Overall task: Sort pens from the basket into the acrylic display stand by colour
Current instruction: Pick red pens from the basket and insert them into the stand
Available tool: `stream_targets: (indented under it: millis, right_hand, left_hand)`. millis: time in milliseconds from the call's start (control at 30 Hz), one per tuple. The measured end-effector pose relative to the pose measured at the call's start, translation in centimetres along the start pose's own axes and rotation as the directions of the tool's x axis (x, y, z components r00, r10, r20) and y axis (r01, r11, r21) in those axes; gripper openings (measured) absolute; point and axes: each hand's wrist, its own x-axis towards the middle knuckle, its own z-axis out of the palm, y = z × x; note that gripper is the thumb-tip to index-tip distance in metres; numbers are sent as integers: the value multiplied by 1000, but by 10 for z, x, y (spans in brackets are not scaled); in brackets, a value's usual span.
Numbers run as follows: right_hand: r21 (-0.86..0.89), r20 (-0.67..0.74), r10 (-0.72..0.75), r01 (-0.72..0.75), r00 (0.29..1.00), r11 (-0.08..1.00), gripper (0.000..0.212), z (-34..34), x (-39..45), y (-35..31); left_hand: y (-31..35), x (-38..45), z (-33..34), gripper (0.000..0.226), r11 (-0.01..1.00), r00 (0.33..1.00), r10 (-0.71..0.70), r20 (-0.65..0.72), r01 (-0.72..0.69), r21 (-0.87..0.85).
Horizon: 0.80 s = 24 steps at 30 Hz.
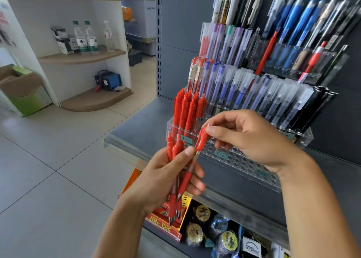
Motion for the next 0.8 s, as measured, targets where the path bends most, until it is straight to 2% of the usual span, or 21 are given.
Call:
stream_targets:
  millis: [167,300,400,667,800]
  right_hand:
    - [41,-39,5,-4,999,999,9,7,5,1]
    - [57,4,89,-89,996,994,29,13,9,6]
    - [126,26,114,-116,993,985,31,13,11,7]
    - [348,-99,45,-8,994,938,35,1,12,8]
    - [387,-168,8,59,986,920,36,-2,14,8]
  left_hand:
    - [-3,3,1,28,999,997,44,-64,-44,6]
    - [-6,7,1,24,993,987,121,-109,-119,21]
    - [-6,8,1,24,993,986,120,-115,-119,20]
    - [-4,8,3,27,994,992,75,-104,-83,-74]
    - [-6,9,2,31,996,992,53,-112,-61,-70]
